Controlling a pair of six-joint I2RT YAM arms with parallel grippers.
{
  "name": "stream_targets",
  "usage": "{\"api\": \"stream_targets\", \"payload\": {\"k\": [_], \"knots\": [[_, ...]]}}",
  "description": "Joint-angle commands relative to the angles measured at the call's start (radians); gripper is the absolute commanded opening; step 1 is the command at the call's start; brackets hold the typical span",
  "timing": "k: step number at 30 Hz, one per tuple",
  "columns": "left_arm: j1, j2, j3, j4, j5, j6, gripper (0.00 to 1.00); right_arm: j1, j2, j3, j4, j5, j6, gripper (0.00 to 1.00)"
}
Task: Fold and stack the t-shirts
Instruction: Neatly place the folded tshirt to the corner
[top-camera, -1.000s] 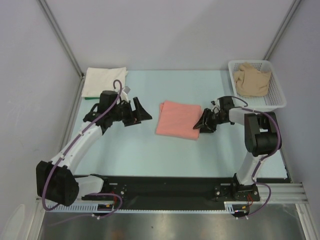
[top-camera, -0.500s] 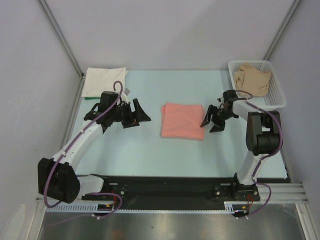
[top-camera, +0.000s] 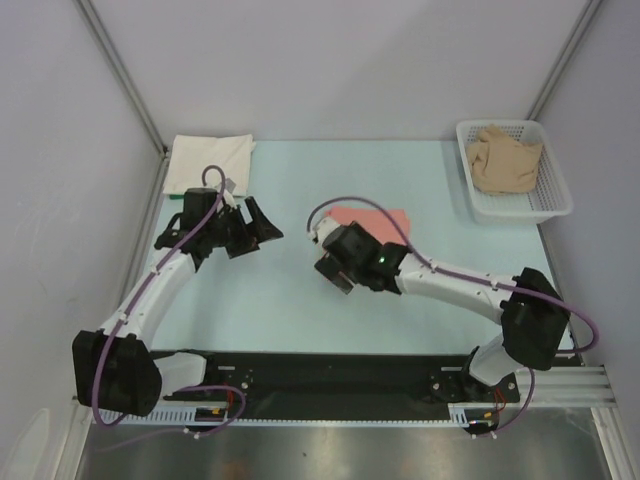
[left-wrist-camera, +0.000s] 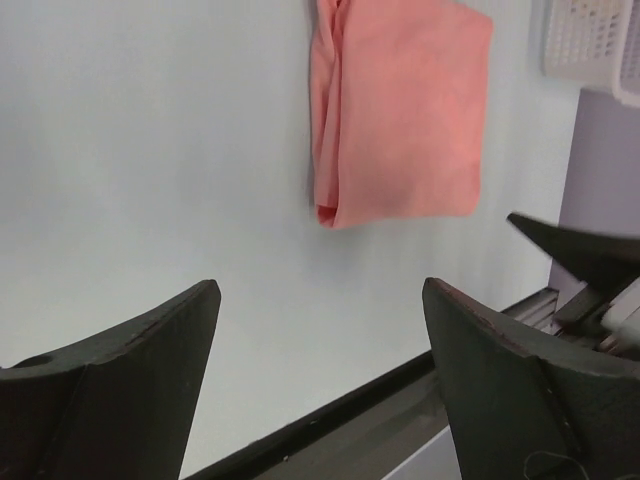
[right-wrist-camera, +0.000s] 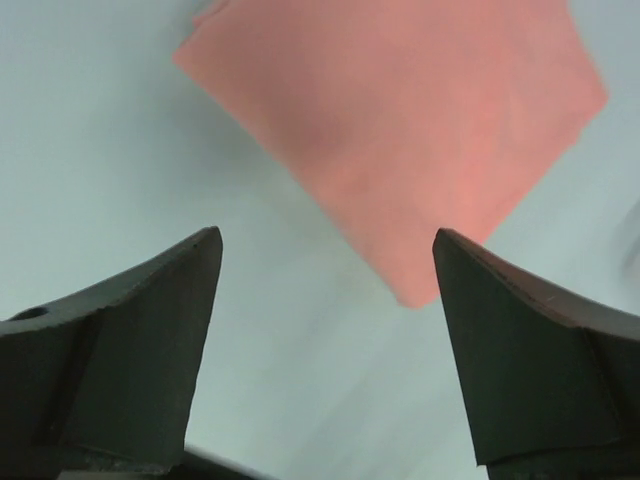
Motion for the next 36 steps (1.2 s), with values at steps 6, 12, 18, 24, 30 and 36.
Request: {"api": "stream_targets", "payload": {"k": [6,12,18,24,30,36], "knots": [[0.130,0.021,-0.058,0.145,0.111,-0.077,0.88,0.147,0.007,-0.247,0.394,0.129,-0.533,0.86],[0.167,0.054,-0.109,0.205,0.177,-0.106,0.87,0.151,0.155,-0.237,0.506,0.107,-0.628,0.79],[0.209,0.069,-0.129,0.228,0.214,-0.143,0.87,0.128,0.249,-0.221,0.569,0.077,-0.654,0.73],[0.216,0.101,-0.108,0.235,0.237,-0.175,0.88,0.105,0.314,-0.195,0.612,0.031,-0.688,0.66],[0.216,0.198,-0.069,0.301,0.312,-0.206,0.96,0.052,0.315,-0.148,0.557,-0.017,-0.648,0.27],[0.139,0.398,-0.033,0.450,0.432,-0.262,1.00,0.029,0.265,-0.106,0.455,-0.078,-0.623,0.00]]}}
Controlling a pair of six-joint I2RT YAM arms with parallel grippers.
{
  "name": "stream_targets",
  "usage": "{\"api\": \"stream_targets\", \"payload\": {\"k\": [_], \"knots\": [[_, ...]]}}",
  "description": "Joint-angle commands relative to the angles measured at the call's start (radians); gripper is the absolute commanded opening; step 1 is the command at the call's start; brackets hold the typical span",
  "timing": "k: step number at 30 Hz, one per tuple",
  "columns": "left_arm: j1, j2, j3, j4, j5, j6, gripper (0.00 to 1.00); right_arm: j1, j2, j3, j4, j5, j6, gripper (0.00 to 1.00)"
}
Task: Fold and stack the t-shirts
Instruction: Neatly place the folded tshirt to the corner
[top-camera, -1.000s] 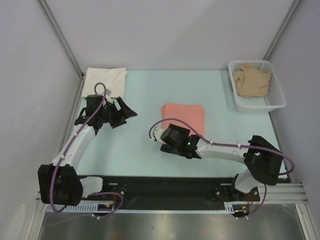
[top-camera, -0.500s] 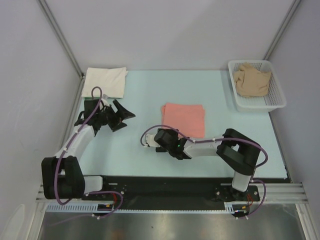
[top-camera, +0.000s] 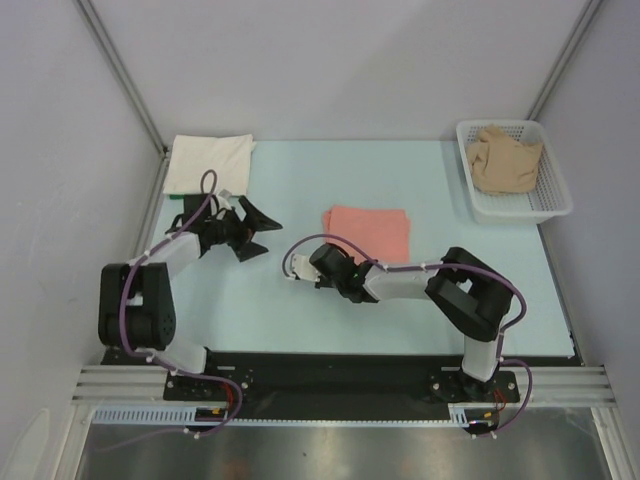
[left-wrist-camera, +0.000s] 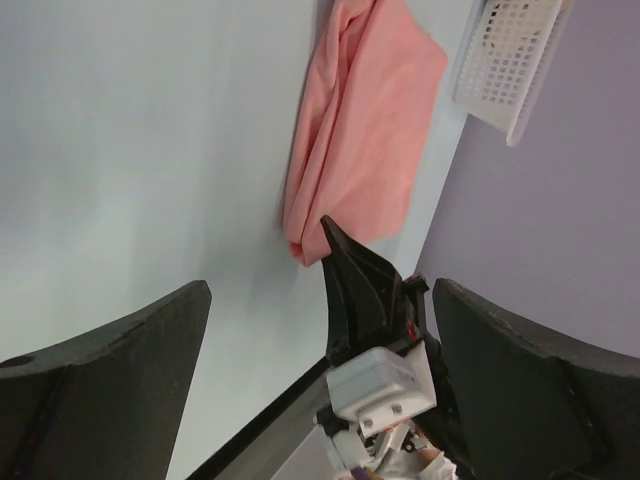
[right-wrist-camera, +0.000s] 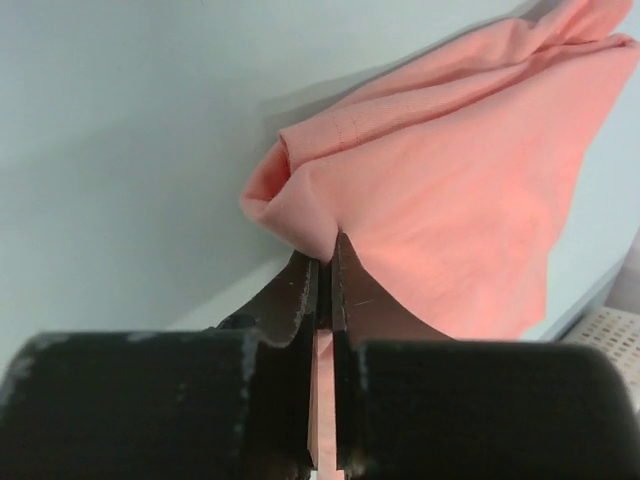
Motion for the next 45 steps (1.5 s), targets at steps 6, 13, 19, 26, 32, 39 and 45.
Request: {"api": "stream_targets", "payload": {"k": [6,13,19,26,32,39,45], "knots": [[-0.227,0.247,0.149,0.345,0.067,-0.170,1.00,-0.041,-0.123,0.078,-0.131,-0.083,0.038,0.00],[-0.267,0.394,0.229,0.463,0.038,-0.279,1.00,-0.101,-0.193,0.070,-0.171,-0.126,0.047,0.00],[-0.293,0.486,0.263,0.464,0.035,-0.321,1.00,-0.131,-0.224,0.075,-0.166,-0.148,0.050,0.00],[-0.335,0.554,0.314,0.441,0.019,-0.360,1.00,-0.154,-0.247,0.087,-0.158,-0.159,0.058,0.00],[-0.349,0.638,0.367,0.439,-0.014,-0.400,1.00,-0.153,-0.268,0.099,-0.161,-0.155,0.061,0.00],[-0.356,0.723,0.482,0.393,-0.054,-0.424,0.99,-0.145,-0.288,0.096,-0.163,-0.161,0.092,0.00],[-0.359,0.775,0.556,0.335,-0.073,-0.384,0.90,-0.127,-0.298,0.090,-0.157,-0.161,0.132,0.00]]}}
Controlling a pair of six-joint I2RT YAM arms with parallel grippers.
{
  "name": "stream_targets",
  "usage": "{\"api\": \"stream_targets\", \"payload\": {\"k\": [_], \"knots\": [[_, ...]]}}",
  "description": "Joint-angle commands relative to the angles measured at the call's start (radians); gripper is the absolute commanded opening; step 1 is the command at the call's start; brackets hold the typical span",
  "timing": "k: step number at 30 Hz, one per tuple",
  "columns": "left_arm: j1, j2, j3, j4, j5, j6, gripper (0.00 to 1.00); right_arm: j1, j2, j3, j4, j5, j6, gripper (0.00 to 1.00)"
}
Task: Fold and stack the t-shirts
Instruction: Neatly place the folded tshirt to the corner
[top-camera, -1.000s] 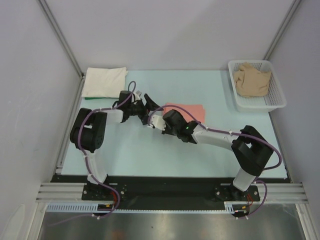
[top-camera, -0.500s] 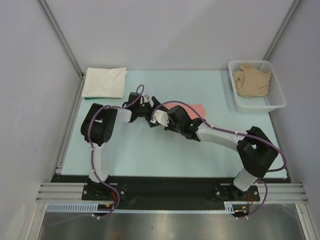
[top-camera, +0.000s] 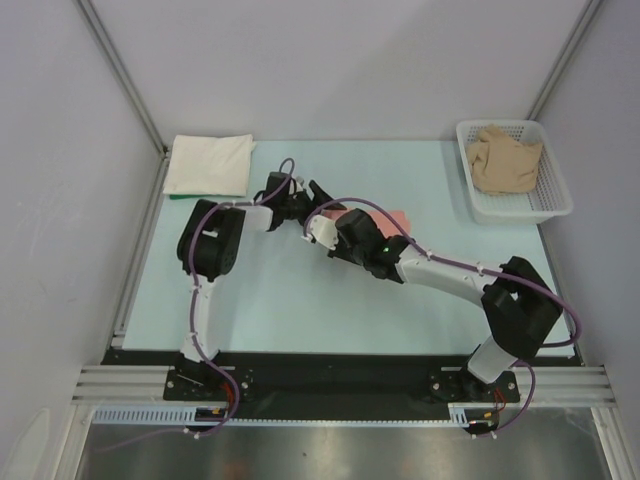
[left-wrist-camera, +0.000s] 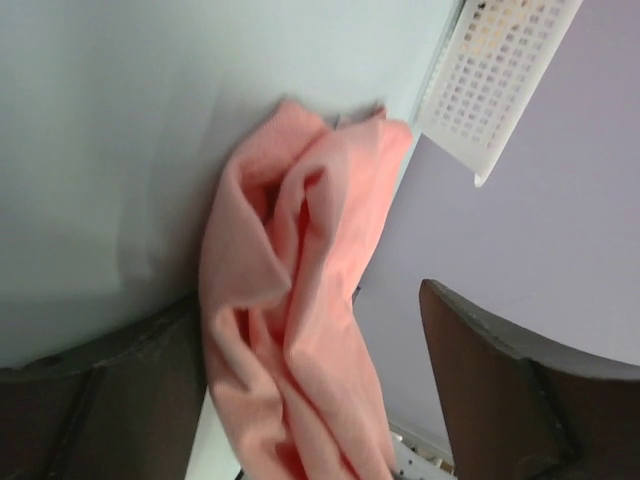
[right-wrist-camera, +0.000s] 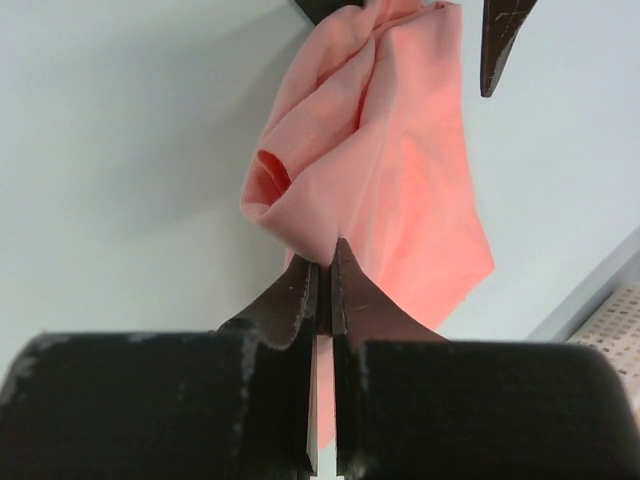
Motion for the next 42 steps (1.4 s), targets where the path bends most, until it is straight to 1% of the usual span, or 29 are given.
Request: {"api": "stream_targets", "payload": {"k": [1,3,4,5,6,7,8,9,10,11,12,13,14,15,16,17,18,19,20,21,23,24,26,27,28,30,33,38,42], "knots": [[-0.011,0.053,0.049,-0.056,-0.057,0.034,0.84,0.021,-0.053,0.030,0.015,-0.002,0.043,0.02],[-0.014,0.068,0.071,-0.055,-0.057,0.038,0.74,0.021,-0.053,0.022,0.023,0.004,0.086,0.04],[-0.014,0.071,0.079,-0.061,-0.059,0.043,0.57,0.022,-0.053,0.022,0.022,0.001,0.098,0.06],[-0.014,0.076,0.083,-0.061,-0.059,0.046,0.48,0.022,-0.053,0.024,0.020,-0.001,0.116,0.10],[-0.012,0.080,0.091,-0.070,-0.060,0.060,0.41,0.022,-0.055,0.025,0.020,0.001,0.159,0.16],[-0.014,0.088,0.123,-0.098,-0.063,0.079,0.22,0.019,-0.061,0.028,0.002,0.001,0.185,0.34],[-0.012,0.091,0.141,-0.139,-0.075,0.105,0.12,0.016,-0.069,0.027,-0.008,0.002,0.205,0.38],[-0.014,0.090,0.170,-0.192,-0.097,0.151,0.05,0.015,-0.081,0.025,-0.029,0.001,0.225,0.42],[-0.014,0.082,0.181,-0.208,-0.105,0.165,0.00,0.013,-0.110,0.027,-0.046,0.009,0.277,0.58],[-0.014,0.077,0.191,-0.228,-0.111,0.207,0.01,0.012,-0.124,0.036,-0.072,0.024,0.306,0.66],[-0.012,0.068,0.217,-0.281,-0.123,0.237,0.00,0.004,-0.141,0.053,-0.156,0.057,0.349,0.70],[-0.014,0.054,0.230,-0.312,-0.157,0.277,0.00,-0.002,-0.158,0.067,-0.202,0.073,0.421,0.80],[-0.015,0.031,0.246,-0.348,-0.180,0.363,0.00,-0.013,-0.203,0.088,-0.248,0.084,0.466,0.81],[-0.015,0.021,0.266,-0.433,-0.195,0.406,0.00,-0.030,-0.230,0.093,-0.341,0.108,0.506,0.82],[-0.015,0.011,0.313,-0.484,-0.235,0.453,0.00,-0.039,-0.256,0.091,-0.383,0.123,0.541,0.83],[-0.015,-0.011,0.338,-0.541,-0.270,0.551,0.00,-0.044,-0.318,0.073,-0.421,0.134,0.598,0.84],[-0.015,-0.025,0.374,-0.638,-0.304,0.595,0.00,-0.051,-0.349,0.058,-0.484,0.140,0.613,0.84],[-0.015,-0.041,0.388,-0.680,-0.339,0.636,0.00,-0.053,-0.389,0.038,-0.507,0.150,0.618,0.84],[-0.014,-0.059,0.402,-0.719,-0.417,0.706,0.00,-0.054,-0.423,0.021,-0.527,0.157,0.645,0.85],[-0.012,-0.090,0.416,-0.780,-0.465,0.737,0.00,-0.062,-0.488,-0.013,-0.560,0.171,0.662,0.86],[-0.011,-0.119,0.461,-0.819,-0.563,0.818,0.00,-0.102,-0.546,-0.036,-0.577,0.162,0.683,0.87],[-0.011,-0.134,0.512,-0.867,-0.598,0.846,0.00,-0.110,-0.593,-0.056,-0.578,0.138,0.690,0.87],[-0.006,-0.133,0.580,-0.924,-0.672,0.909,0.00,-0.120,-0.628,-0.071,-0.575,0.107,0.699,0.88],[-0.002,-0.127,0.617,-0.978,-0.736,0.925,0.00,-0.122,-0.639,-0.074,-0.580,0.096,0.716,0.89],[0.005,-0.110,0.704,-1.003,-0.755,0.939,0.00,-0.125,-0.647,-0.077,-0.584,0.085,0.728,0.89],[0.023,-0.087,0.792,-1.062,-0.850,0.975,0.00,-0.125,-0.649,-0.080,-0.592,0.056,0.748,0.90],[0.044,-0.035,1.024,-1.115,-0.916,1.026,0.00,-0.120,-0.655,-0.102,-0.584,0.024,0.784,0.91],[0.078,-0.068,1.089,-1.047,-0.965,1.165,0.00,-0.110,-0.646,-0.102,-0.591,0.039,0.782,0.92],[0.136,-0.073,1.134,-1.032,-0.880,1.204,0.00,-0.110,-0.603,-0.019,-0.640,0.056,0.782,0.92]]}}
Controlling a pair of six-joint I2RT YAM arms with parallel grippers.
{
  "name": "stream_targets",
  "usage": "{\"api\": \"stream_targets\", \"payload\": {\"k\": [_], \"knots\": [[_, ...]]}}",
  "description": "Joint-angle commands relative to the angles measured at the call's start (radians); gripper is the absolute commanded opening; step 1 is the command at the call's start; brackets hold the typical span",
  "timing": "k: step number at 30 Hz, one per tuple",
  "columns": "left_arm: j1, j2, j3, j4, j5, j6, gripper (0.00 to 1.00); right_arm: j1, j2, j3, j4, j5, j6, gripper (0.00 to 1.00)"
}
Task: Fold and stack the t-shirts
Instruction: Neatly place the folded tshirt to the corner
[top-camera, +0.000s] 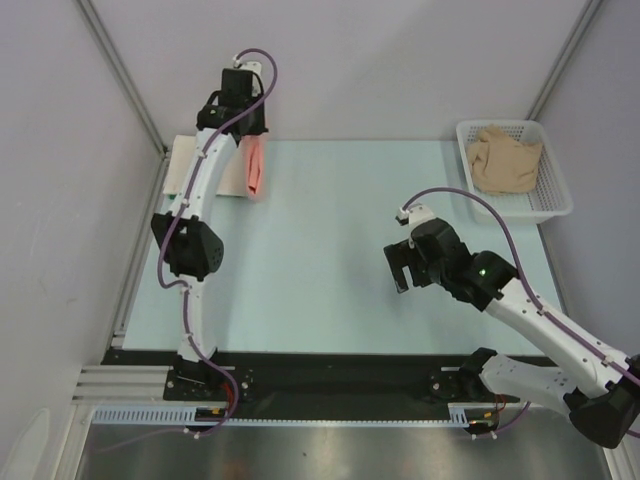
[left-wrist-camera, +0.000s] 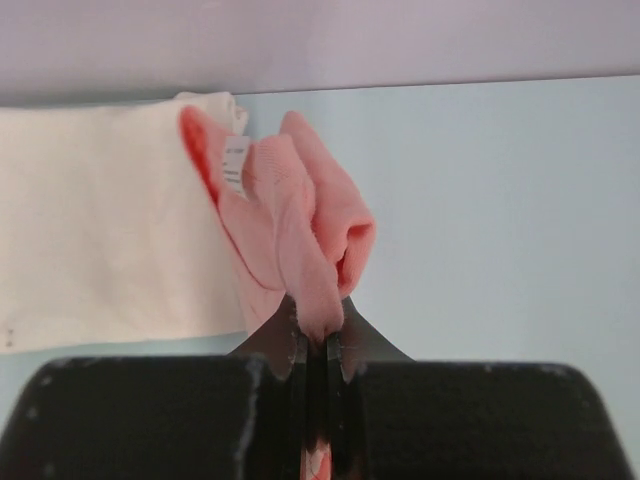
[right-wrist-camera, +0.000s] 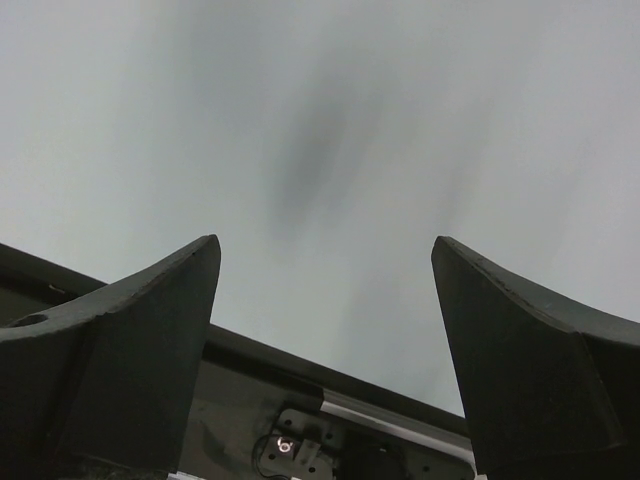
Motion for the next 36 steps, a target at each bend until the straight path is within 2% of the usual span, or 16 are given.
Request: {"api": "stream_targets", "payload": {"k": [1,4,6,8,12,17,23,36], "knots": [[0.041,-0.034,0.067,0.006,0.046,0.105,0.00,0.006,0.029,0.092,-0.025,0.010,0.012,0.92],[0.042,-0.044,0.052,0.033,0.122,0.162,0.00,0.011,0.044,0.104,-0.006,-0.006,0.003,0.92],[0.022,-0.058,0.053,0.061,0.124,0.199,0.00,0.011,0.064,0.096,0.016,-0.013,0.001,0.92],[0.020,-0.080,0.062,0.076,0.179,0.198,0.00,0.014,0.081,0.089,0.033,-0.033,0.004,0.92],[0.041,-0.169,-0.024,0.145,0.205,0.191,0.00,0.023,0.136,0.090,0.050,-0.038,-0.013,0.93],[0.101,-0.149,-0.016,0.167,0.305,0.202,0.00,0.018,0.152,0.087,0.068,-0.021,-0.040,0.93],[0.109,-0.132,-0.034,0.199,0.426,0.248,0.00,0.018,0.183,0.070,0.083,-0.035,-0.037,0.93],[0.172,-0.104,-0.077,0.234,0.498,0.219,0.00,0.035,0.270,0.085,0.157,-0.040,-0.013,0.93]]}}
